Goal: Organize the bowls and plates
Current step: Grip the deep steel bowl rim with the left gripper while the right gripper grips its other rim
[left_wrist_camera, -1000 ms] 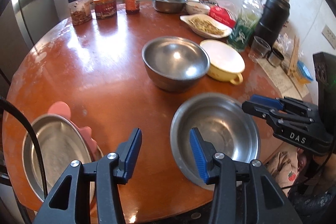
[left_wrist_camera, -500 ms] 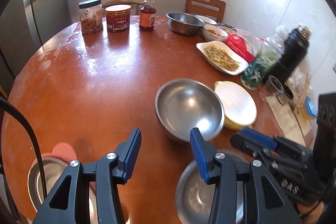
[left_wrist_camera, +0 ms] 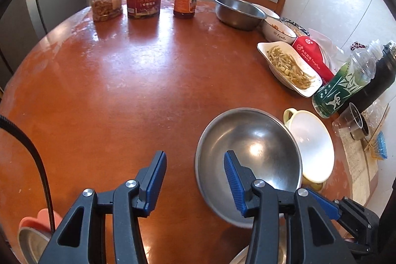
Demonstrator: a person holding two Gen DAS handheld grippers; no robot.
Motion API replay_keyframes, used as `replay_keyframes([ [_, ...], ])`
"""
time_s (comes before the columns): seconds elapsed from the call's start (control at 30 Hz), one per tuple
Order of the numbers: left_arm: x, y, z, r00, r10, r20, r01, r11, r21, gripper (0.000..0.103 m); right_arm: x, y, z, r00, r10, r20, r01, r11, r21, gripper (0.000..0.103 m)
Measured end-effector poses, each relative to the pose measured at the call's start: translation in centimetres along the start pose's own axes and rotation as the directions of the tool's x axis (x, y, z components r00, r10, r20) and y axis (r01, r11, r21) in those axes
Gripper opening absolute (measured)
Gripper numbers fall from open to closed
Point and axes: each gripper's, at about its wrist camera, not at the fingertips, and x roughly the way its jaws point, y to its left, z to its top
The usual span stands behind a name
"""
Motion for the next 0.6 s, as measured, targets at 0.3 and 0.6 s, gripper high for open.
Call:
replay_keyframes([
  [0.3, 1.7, -0.3, 0.4, 0.999, -0.029, -0.026, 0.029, 1.0, 0.001, 0.048, 1.3, -0.2, 0.3, 1.0, -0.011, -0.021, 0.011, 1.0, 0.008, 0.036],
  [0.6, 2.2, -0.9, -0.3, 0.998, -0.036, -0.045, 0.037, 0.999, 0.016, 0.03, 1.7, -0.2, 0.6, 0.999, -0.04, -0.008, 0.04, 0.999, -0.014, 0.034],
])
